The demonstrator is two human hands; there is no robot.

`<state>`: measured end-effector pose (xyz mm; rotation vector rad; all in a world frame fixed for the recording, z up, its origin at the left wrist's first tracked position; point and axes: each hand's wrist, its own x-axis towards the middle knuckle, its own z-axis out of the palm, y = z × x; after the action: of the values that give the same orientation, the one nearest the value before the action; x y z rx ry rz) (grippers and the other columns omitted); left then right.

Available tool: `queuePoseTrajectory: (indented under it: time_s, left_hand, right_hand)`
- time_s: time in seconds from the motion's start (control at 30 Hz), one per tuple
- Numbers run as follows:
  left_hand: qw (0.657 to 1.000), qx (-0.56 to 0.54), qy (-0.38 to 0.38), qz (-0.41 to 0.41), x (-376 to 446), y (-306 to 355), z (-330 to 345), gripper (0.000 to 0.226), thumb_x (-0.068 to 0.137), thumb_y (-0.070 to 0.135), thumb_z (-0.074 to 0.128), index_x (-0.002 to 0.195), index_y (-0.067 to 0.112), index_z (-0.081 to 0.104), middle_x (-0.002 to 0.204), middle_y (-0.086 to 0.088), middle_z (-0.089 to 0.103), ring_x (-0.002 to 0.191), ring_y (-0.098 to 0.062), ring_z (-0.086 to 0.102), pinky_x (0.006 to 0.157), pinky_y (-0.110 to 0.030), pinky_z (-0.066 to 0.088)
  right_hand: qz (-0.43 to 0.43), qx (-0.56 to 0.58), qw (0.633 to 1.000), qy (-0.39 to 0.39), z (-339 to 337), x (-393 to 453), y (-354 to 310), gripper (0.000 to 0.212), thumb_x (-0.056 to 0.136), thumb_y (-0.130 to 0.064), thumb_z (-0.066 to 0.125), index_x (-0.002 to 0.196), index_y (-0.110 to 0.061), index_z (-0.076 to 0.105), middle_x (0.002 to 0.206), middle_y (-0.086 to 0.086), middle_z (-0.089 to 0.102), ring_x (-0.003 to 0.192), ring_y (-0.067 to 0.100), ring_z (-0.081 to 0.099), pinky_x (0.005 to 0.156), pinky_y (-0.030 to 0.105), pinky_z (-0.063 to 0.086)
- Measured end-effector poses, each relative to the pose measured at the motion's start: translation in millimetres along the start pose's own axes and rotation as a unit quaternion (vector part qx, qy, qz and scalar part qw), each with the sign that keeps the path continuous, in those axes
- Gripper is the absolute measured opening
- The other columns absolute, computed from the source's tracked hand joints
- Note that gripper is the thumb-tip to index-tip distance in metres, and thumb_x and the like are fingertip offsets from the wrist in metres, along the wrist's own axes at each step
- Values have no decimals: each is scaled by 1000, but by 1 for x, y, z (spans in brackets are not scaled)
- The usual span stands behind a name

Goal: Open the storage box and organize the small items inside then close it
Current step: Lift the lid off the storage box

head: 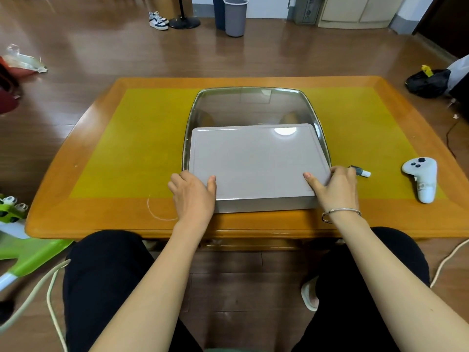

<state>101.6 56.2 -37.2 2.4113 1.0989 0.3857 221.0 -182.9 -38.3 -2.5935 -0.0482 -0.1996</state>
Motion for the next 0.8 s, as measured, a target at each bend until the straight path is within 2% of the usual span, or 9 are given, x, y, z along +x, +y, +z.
queuePoseTrajectory:
  time_s: [0.23,0.4,0.6,0.8]
  left_hand:
    - [998,-55,8,1,5,-2,-5,64,89,43,62,124,-7,42,128,-22,43,120,-34,34,93,-34,30]
    - [998,-49,10,22,5,-1,-7,65,90,45,60,125,-7,40,126,-22,44,117,-32,39,91,-31,33]
    - [997,-67,24,41,-4,-4,-7,69,89,44,61,128,-8,39,126,-23,43,116,-33,38,92,-31,27]
    - [995,-80,6,54,-2,-10,-11,75,85,48,65,129,-8,38,127,-22,40,117,-32,37,94,-31,32]
  right_hand:
    - [16,-26,999,-10,1,2,-2,68,81,-58,60,113,2,56,113,22,51,106,35,49,88,39,43]
    - [30,-21,999,-24,0,3,-3,70,80,-57,61,117,2,53,116,23,50,108,36,48,90,40,43]
    - [29,6,999,-22,0,-1,-1,67,79,-56,63,118,-2,52,117,19,48,104,33,51,83,37,44]
    - [22,93,995,13,-8,-1,-3,61,73,-48,74,111,-4,56,112,14,52,102,27,50,77,29,38]
